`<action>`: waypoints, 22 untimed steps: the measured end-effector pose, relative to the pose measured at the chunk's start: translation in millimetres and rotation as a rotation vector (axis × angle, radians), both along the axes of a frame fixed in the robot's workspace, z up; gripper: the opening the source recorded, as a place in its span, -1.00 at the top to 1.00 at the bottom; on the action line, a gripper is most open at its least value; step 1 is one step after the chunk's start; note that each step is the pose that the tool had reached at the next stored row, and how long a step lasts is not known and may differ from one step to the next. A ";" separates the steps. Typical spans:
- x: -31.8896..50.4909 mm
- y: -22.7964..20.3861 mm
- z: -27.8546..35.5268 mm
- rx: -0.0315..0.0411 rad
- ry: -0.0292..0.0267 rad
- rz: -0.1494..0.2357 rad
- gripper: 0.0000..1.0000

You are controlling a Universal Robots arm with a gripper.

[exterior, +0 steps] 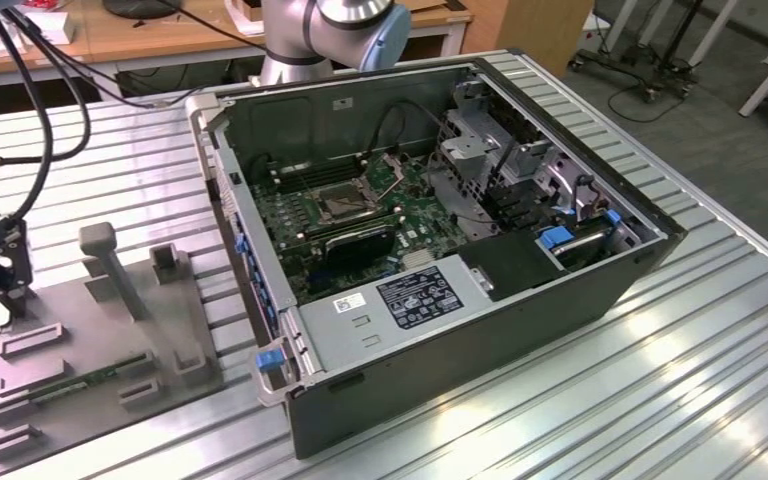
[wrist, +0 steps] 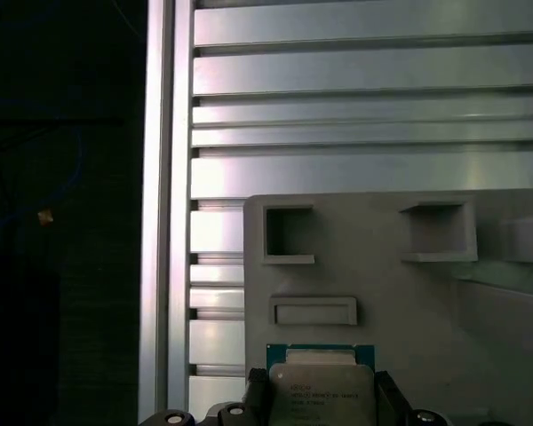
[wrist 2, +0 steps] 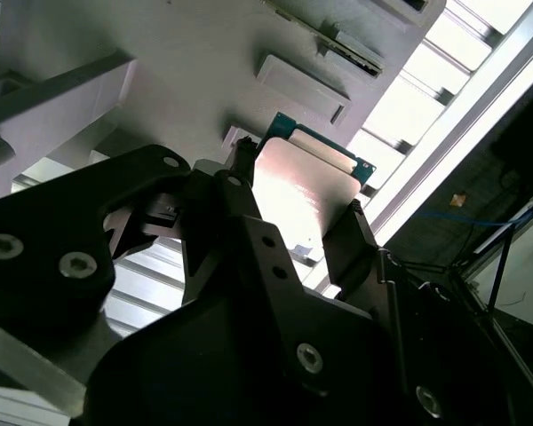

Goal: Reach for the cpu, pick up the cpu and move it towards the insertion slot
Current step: 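Pick up the cpu and move it towards the insertion slot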

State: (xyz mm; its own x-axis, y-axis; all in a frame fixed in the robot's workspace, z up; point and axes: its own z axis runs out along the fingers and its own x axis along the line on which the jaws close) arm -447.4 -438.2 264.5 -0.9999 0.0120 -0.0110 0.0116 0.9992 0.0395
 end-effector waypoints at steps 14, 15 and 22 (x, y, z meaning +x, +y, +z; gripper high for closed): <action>0.0 0.0 9.3 -0.0001 0.0001 0.000 -0.09; 0.0 0.0 10.1 -0.0001 0.0001 0.000 -0.09; 0.0 0.0 15.1 -0.0001 0.0000 0.000 -0.09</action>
State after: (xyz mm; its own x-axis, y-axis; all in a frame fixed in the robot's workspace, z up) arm -447.4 -438.3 279.7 -0.9999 0.0120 -0.0110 0.0116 0.9992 0.0395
